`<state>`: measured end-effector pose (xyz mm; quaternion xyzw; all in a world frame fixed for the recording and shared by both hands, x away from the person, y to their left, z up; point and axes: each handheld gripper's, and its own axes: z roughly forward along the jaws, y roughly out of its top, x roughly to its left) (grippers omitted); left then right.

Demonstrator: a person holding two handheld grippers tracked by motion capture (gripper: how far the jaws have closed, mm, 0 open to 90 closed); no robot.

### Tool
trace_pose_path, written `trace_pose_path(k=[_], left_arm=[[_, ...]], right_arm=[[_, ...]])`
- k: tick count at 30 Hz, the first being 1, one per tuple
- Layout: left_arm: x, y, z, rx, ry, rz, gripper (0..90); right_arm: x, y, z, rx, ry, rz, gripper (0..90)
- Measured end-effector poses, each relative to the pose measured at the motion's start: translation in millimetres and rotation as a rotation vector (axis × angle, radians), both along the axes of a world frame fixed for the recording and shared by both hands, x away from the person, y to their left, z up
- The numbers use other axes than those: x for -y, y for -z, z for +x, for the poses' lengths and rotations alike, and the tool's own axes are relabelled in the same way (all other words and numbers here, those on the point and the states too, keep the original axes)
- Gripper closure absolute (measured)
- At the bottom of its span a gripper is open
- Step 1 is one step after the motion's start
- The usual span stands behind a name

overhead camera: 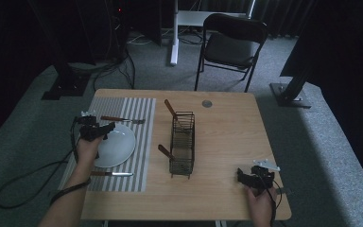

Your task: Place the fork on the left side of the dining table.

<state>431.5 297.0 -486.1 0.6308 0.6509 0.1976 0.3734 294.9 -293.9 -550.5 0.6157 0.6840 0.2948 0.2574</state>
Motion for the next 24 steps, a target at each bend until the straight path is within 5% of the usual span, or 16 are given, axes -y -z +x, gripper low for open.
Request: trace_pose_path(k=[8, 11, 24], left_arm=[[1.4, -7.5, -16.2, 0.024, 0.003, 0.063, 25.5], [0.8, -6.8, -21.4, 0.007, 0.014, 0.059, 25.5], [1.5, -11.8, -50.6, 0.049, 0.056, 0.052, 25.5]], right_arm=[[0.0, 0.0, 0.2, 0.0, 0.0, 0.001, 12.4], [-0.1, 0.0, 0.3, 0.0, -0.001, 0.001, 12.4], [-0.1, 0.0, 0.5, 0.0, -0.002, 0.001, 12.4]])
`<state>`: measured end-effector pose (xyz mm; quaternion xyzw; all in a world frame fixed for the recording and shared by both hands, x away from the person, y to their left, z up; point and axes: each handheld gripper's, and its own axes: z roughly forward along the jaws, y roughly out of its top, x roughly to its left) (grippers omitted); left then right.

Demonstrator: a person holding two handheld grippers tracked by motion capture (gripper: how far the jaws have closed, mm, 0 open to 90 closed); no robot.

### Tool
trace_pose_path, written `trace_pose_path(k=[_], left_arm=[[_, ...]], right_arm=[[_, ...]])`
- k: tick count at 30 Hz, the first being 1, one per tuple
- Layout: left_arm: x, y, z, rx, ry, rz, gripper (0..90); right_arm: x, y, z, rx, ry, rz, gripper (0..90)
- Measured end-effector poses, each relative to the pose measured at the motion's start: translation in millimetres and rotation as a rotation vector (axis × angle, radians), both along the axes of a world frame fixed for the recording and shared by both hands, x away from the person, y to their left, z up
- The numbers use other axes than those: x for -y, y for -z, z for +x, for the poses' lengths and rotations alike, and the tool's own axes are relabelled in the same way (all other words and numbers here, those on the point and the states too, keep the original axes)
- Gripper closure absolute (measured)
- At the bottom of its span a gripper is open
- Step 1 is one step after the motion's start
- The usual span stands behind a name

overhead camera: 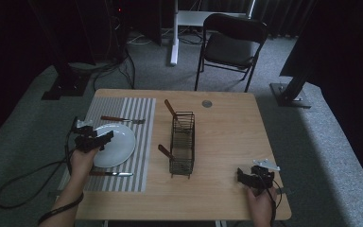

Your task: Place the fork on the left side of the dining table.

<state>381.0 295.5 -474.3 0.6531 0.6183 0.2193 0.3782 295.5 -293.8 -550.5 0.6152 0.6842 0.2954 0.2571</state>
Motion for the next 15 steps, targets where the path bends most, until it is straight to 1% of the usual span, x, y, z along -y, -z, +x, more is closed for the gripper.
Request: trace_pose_path(k=[1, 5, 7, 8, 10, 12, 13, 14, 15], left_arm=[[-1.3, -1.4, -2.5, 0.006, -0.002, 0.011, 25.5], [-7.9, -6.7, -11.8, 0.022, -0.011, 0.018, 25.5], [-9.4, -8.4, -17.2, 0.039, -0.011, 0.026, 25.5], [-10.4, -8.9, -19.6, 0.036, -0.009, 0.03, 25.5], [-10.5, -8.9, -25.0, 0.046, -0.011, 0.037, 25.5], [-10.0, -8.3, -29.8, 0.043, -0.005, 0.064, 25.5], [-10.0, -7.6, -32.2, 0.045, -0.004, 0.068, 25.5], [-10.3, -7.5, -34.6, 0.038, -0.001, 0.062, 25.5], [-10.3, -7.1, -37.3, 0.041, -0.001, 0.06, 25.5]], right_arm=[[0.0, 0.0, 0.0, 0.0, 0.0, 0.0, 12.4], [0.0, 0.0, 0.0, 0.0, 0.0, 0.0, 12.4], [0.0, 0.0, 0.0, 0.0, 0.0, 0.0, 12.4], [0.0, 0.0, 0.0, 0.0, 0.0, 0.0, 12.4], [0.0, 0.0, 0.0, 0.0, 0.0, 0.0, 12.4], [0.0, 0.0, 0.0, 0.0, 0.0, 0.0, 12.4], [0.0, 0.0, 0.0, 0.0, 0.0, 0.0, 12.4], [0.0, 0.0, 0.0, 0.0, 0.0, 0.0, 12.4], [0.0, 0.0, 0.0, 0.0, 0.0, 0.0, 12.4]])
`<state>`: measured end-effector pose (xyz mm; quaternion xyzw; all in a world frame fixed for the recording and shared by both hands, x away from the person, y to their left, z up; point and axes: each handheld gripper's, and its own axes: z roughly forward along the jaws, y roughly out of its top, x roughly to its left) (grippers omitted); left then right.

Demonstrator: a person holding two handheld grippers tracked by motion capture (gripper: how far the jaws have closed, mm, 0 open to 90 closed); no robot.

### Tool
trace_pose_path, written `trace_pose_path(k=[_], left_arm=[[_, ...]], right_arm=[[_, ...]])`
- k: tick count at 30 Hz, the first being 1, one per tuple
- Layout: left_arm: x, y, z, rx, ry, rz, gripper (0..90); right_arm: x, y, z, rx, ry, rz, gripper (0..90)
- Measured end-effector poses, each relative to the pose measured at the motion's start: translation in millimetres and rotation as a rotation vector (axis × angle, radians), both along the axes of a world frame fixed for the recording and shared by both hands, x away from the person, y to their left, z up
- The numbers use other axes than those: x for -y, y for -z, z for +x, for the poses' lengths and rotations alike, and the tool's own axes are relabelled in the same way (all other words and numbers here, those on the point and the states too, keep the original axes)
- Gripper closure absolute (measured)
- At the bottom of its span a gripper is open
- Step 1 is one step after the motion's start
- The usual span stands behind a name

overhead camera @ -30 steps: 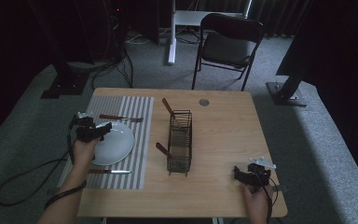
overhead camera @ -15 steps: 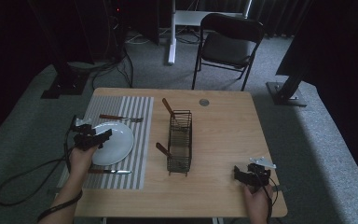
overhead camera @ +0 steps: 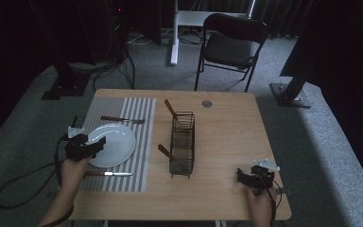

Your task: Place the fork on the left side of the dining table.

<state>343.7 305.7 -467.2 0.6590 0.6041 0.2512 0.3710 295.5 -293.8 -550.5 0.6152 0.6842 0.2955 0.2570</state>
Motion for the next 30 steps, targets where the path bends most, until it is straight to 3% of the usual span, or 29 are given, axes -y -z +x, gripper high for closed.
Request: trace_pose_path(k=[3, 11, 16, 18, 30], left_arm=[[1.3, 2.1, -6.7, 0.003, 0.006, -0.018, 25.5], [12.7, 10.7, -28.5, -0.005, 0.05, -0.011, 25.5], [13.5, 12.8, -43.2, 0.0, 0.062, -0.047, 25.5], [15.1, 13.8, -49.1, 0.003, 0.069, -0.021, 25.5], [16.2, 27.1, -79.7, -0.005, 0.07, -0.039, 25.5]], right_arm=[[0.0, 0.0, 0.0, 0.0, 0.0, 0.0, 12.4], [0.0, 0.0, 0.0, 0.0, 0.0, 0.0, 12.4], [0.0, 0.0, 0.0, 0.0, 0.0, 0.0, 12.4], [0.0, 0.0, 0.0, 0.0, 0.0, 0.0, 12.4], [-0.1, -0.1, -0.1, -0.001, 0.0, 0.0, 12.4]])
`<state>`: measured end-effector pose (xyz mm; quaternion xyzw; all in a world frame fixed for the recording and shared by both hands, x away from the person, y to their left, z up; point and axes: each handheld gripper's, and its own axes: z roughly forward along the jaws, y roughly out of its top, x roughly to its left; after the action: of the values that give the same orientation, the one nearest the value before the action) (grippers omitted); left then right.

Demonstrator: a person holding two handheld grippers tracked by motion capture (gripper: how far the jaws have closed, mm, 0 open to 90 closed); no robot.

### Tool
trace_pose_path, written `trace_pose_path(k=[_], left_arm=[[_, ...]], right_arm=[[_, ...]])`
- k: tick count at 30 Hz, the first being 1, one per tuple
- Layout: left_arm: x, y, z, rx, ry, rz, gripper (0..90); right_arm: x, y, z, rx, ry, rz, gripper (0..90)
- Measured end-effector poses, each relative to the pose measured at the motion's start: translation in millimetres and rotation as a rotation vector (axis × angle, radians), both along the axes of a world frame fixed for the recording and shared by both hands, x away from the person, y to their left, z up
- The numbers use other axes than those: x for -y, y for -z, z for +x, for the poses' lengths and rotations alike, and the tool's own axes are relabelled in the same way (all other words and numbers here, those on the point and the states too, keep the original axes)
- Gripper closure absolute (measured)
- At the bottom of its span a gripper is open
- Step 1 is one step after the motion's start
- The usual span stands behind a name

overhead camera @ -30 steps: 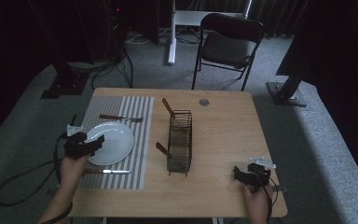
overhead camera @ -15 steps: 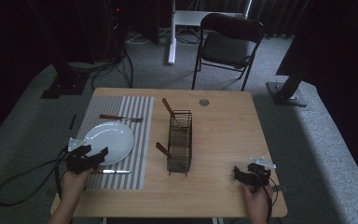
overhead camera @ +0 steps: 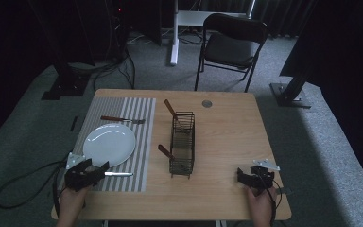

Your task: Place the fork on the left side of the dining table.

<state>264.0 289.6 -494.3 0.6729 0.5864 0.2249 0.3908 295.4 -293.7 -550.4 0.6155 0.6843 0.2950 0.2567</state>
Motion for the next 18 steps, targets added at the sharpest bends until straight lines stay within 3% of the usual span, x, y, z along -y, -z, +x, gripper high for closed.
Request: trace_pose_path(k=[3, 18], left_arm=[[3.6, 6.6, -4.8, -0.031, 0.015, 0.03, 25.5], [5.3, 22.1, -30.1, -0.023, -0.009, 0.062, 25.5]], right_arm=[[0.0, 0.0, 0.0, 0.0, 0.0, 0.0, 12.4], [-0.1, 0.0, 0.0, 0.0, 0.001, 0.001, 12.4]])
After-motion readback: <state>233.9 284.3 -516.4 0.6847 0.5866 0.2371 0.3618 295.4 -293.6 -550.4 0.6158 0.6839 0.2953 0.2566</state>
